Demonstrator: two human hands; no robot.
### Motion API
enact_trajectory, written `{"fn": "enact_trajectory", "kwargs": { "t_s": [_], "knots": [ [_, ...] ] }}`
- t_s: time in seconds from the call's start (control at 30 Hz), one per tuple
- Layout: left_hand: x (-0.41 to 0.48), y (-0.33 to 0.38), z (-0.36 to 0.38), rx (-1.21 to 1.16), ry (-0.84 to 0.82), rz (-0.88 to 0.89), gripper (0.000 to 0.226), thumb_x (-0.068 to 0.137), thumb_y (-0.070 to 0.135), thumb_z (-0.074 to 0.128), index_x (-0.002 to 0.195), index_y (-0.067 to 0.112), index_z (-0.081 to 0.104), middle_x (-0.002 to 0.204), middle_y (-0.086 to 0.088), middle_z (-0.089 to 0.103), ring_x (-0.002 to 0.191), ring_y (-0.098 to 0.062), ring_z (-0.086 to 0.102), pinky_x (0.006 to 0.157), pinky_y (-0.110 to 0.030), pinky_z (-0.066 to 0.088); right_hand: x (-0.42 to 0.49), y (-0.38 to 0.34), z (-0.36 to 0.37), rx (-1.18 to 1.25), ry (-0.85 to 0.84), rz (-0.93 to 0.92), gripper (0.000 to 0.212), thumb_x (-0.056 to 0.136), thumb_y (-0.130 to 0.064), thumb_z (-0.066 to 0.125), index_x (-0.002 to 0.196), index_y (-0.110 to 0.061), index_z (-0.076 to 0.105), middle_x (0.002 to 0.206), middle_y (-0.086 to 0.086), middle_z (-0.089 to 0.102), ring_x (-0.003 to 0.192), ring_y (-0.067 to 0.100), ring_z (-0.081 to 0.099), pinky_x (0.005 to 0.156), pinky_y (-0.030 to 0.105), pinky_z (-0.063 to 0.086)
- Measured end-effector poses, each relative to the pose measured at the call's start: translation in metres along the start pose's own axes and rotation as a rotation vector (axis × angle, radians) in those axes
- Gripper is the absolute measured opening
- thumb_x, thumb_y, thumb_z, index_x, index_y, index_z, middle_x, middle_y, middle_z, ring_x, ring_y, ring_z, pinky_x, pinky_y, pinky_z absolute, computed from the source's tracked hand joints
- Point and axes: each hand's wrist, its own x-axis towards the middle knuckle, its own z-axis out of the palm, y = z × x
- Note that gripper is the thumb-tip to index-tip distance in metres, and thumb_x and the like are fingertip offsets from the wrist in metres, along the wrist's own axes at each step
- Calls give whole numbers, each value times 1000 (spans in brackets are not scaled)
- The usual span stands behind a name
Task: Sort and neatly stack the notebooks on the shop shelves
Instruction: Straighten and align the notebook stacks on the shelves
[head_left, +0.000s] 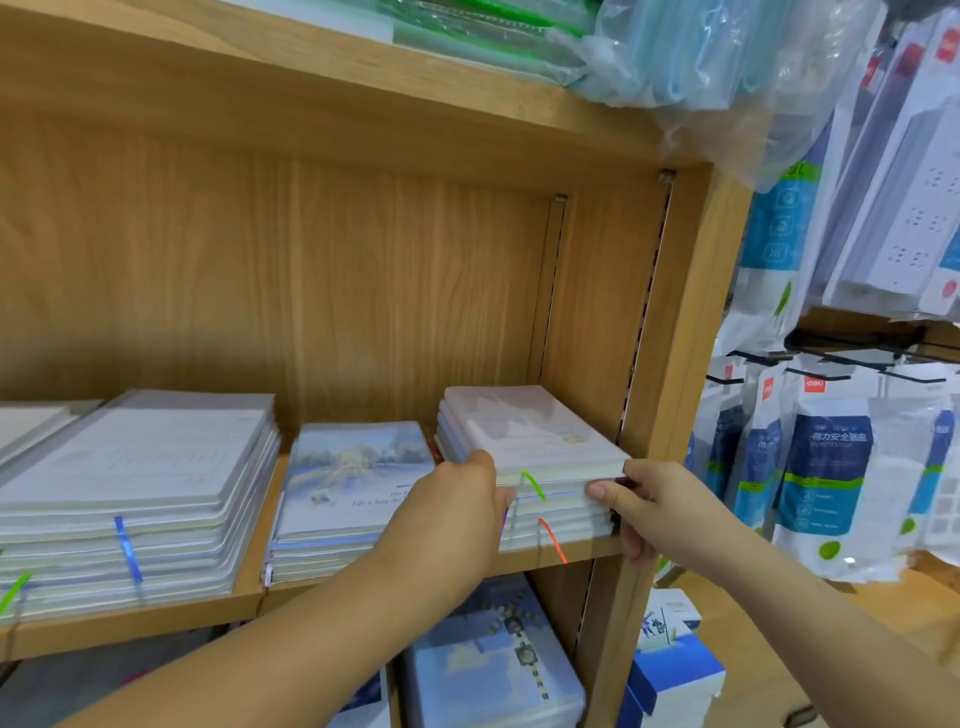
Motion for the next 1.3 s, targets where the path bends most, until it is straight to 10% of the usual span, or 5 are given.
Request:
{"fn": "enact_trajectory", "kwargs": {
  "t_s": [0.2,0.73,1.3],
  "knots": [
    [4,-8,-20,-23,-8,42,39,101,58,46,83,23,48,80,0,62,77,-20,59,64,-37,48,-4,-5,-4,53,28,-71,33,96,-57,57,114,-30,52,65,4,74,57,21,73,54,28,59],
    [9,-3,-2,-27,32,27,35,106,52,37,90,21,43,81,2,52,76,-18,53,73,-40,51,5,-9,2,32,142,-40,41,98,-50,59,88,-10,60,56,15,67,40,20,60,42,25,50],
    [9,-11,-7,-56,-17,48,33,106,49,41,92,20,48,89,-2,63,80,-20,60,69,-38,51,-6,-9,6,96,59,-2,25,104,-43,50,104,-19,59,65,10,73,55,25,71,53,35,60]
  ]
}}
